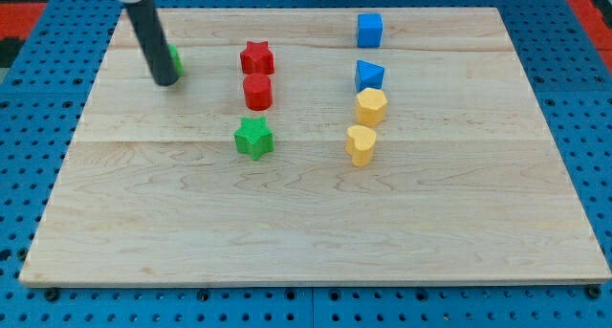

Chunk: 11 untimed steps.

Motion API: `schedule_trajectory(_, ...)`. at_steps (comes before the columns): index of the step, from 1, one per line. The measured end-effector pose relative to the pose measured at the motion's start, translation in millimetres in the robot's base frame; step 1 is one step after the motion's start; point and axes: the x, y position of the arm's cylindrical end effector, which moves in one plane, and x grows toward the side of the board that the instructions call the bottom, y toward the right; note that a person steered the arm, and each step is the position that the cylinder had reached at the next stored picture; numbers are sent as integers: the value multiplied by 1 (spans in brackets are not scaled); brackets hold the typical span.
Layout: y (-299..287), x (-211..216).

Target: Move your arm towards top center

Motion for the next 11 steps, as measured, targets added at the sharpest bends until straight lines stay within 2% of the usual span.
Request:
schedule_trajectory(1, -1, -44)
schedule_trajectory(2, -6, -69)
schedule_trajectory(3, 18, -69)
schedule_trajectory(6, 23, -69)
schedule_trajectory(7, 61, -76)
schedule_trajectory(8, 89, -104)
schedule_trajectory(11, 89, -108)
